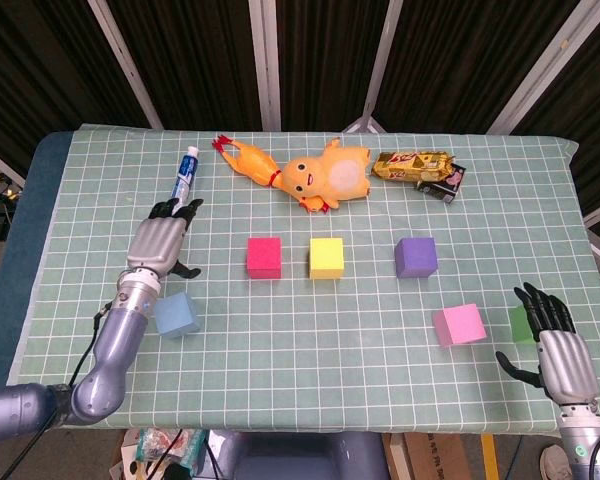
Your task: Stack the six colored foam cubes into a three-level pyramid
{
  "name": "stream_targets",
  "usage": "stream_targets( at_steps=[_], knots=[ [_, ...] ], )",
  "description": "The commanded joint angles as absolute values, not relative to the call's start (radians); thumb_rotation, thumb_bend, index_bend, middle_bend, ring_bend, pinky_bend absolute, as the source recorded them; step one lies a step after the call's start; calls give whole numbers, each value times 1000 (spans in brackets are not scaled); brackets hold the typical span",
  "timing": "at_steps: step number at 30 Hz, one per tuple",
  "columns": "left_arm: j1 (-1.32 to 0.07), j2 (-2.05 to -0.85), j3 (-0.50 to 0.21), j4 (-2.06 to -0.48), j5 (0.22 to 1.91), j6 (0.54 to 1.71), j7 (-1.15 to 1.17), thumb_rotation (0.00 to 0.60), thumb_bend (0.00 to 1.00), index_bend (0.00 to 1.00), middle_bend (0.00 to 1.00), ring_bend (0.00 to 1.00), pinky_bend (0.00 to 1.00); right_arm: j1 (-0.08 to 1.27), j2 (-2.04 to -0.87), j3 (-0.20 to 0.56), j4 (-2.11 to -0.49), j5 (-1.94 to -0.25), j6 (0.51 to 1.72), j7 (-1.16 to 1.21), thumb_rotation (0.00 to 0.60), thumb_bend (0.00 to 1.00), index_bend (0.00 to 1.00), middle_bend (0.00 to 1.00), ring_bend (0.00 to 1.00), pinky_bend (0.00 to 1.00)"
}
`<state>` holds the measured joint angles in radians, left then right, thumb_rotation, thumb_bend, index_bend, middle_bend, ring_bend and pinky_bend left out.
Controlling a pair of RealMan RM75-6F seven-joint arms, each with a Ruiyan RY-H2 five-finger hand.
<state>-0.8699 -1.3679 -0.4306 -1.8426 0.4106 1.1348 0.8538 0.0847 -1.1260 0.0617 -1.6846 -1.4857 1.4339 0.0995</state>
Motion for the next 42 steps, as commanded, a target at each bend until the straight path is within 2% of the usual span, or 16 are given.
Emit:
stream_targets(
  at_steps=[1,13,25,33,42],
  knots=[
    [-955,-1426,-435,-1767,334,1127,914,600,100,0,190,1,38,85,-1125,62,-1686,-1484,1433,103,600,273,0,0,0,0],
    [-1102,-1540,-400,-1608,221,1089,969,600,120,0,242,1,38,87,-1123,63,-1690,-1474,1424,112,600,274,0,0,0,0],
    [-1158,-1629,-367,-1483,219,1056,947,600,123,0,242,1,38,89,-1121,63,-1695,-1467,1417,118,600,275,0,0,0,0],
    [-1186,-1678,-356,-1414,218,1022,928,600,197,0,245,1,38,91,-1121,61,-1696,-1469,1414,118,600,274,0,0,0,0],
    [-1209,-1719,-345,-1366,230,1002,909,600,197,0,294,2,38,92,-1121,61,-1699,-1464,1408,122,600,274,0,0,0,0]
  ],
)
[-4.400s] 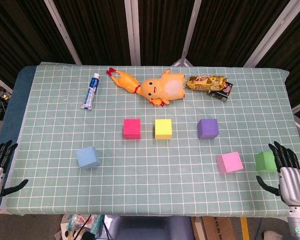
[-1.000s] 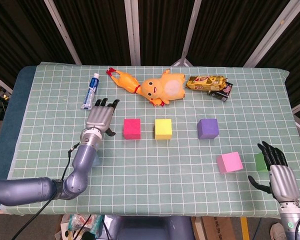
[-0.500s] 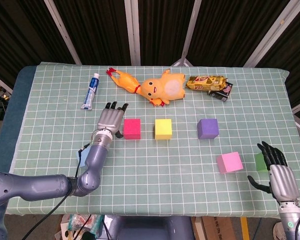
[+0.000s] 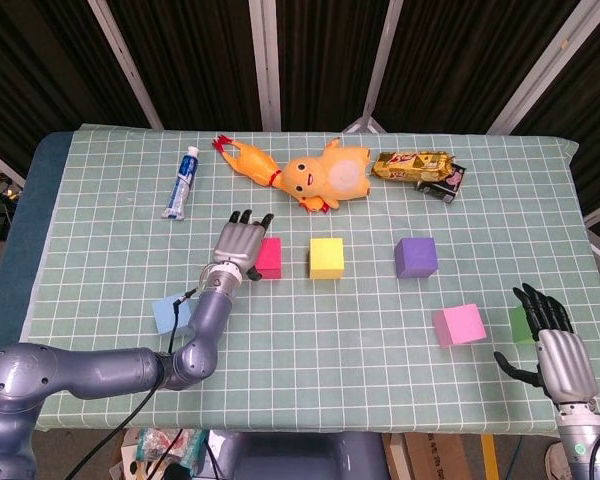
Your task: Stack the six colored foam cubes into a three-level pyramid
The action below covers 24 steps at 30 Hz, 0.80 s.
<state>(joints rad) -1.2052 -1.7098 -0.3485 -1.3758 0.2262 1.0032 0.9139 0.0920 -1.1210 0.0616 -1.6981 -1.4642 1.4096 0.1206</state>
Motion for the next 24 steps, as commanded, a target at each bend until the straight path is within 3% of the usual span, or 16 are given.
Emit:
stream_targets(
  at_steps=[1,12,24],
  knots=[
    [-1210,-1725,-344,-1360,231,1004,905,600,198,0,303,2,38,92,-1120,61,-1699,-1464,1407,123,600,274,0,0,0,0],
    [-1214,-1745,-341,-1343,253,1006,879,600,321,0,350,12,38,93,-1118,60,-1702,-1461,1405,127,600,274,0,0,0,0],
    [-1225,-1750,-351,-1352,288,1012,856,600,328,0,347,11,38,93,-1116,60,-1704,-1461,1405,129,600,274,0,0,0,0]
  ],
)
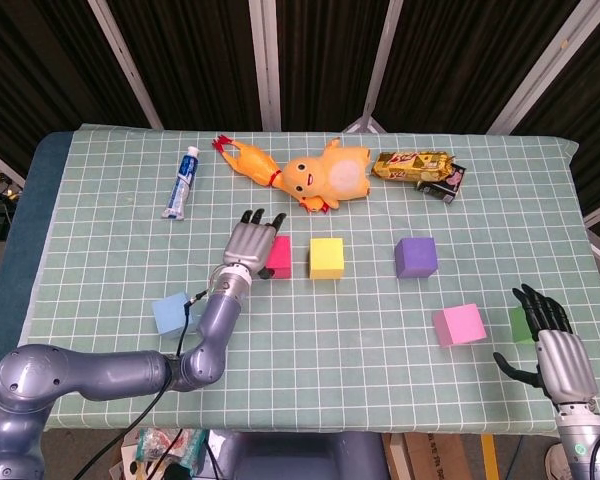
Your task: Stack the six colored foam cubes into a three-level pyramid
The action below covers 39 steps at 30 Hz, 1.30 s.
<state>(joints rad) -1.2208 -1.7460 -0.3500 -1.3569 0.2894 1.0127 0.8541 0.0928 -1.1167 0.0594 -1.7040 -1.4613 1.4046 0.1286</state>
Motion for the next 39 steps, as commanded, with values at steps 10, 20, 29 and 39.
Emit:
stream_targets(
  at_steps=[10,20,29,39],
  knots=[
    [-1250,-1799,-361,-1293,282,1006,854,600,328,0,347,12,38,94,-1115,60,-1705,-1458,1400,134,600,274,0,0,0,0],
    [-1269,-1841,-371,-1234,276,997,858,600,328,0,348,12,38,97,-1110,59,-1709,-1453,1391,143,600,274,0,0,0,0],
    [-1279,-1867,-375,-1206,281,982,862,600,328,0,348,12,38,98,-1107,59,-1711,-1448,1383,151,600,274,0,0,0,0],
    [-1284,-1884,-381,-1205,295,978,858,600,328,0,350,12,38,100,-1104,60,-1714,-1443,1379,155,600,274,0,0,0,0]
  ],
)
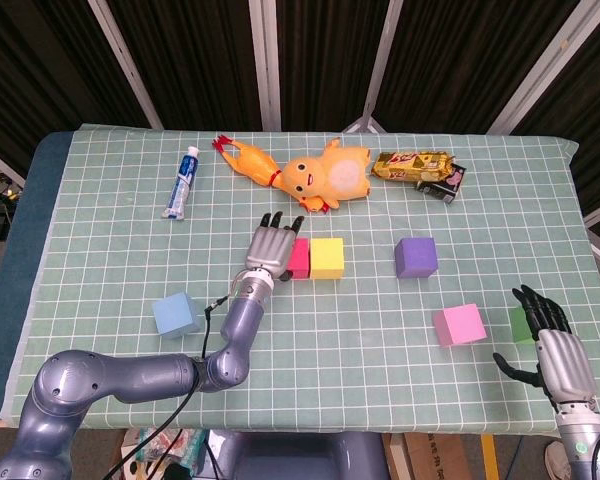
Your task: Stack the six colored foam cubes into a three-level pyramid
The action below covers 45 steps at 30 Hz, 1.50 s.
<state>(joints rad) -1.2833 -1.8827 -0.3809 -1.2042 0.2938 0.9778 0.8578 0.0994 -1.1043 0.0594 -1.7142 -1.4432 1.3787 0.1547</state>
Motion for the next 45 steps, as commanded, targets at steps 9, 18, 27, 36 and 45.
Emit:
stream_targets(
  at_steps=[9,18,27,36,45],
  knots=[
    [-1278,-1885,-386,-1213,305,988,851,600,328,0,350,12,38,100,-1103,58,-1717,-1443,1375,154,600,274,0,0,0,0],
    [-1280,-1893,-390,-1196,307,985,853,600,328,0,354,12,38,102,-1104,60,-1718,-1438,1373,153,600,274,0,0,0,0],
    [-1276,-1889,-394,-1194,314,990,854,600,328,0,357,12,38,102,-1102,59,-1719,-1438,1370,156,600,274,0,0,0,0],
    [-1276,-1891,-396,-1195,316,992,859,600,328,0,358,12,38,102,-1102,59,-1721,-1436,1370,156,600,274,0,0,0,0],
    [-1278,-1895,-401,-1188,313,989,864,600,328,0,358,11,38,103,-1101,60,-1722,-1434,1369,155,600,274,0,0,0,0]
  ],
)
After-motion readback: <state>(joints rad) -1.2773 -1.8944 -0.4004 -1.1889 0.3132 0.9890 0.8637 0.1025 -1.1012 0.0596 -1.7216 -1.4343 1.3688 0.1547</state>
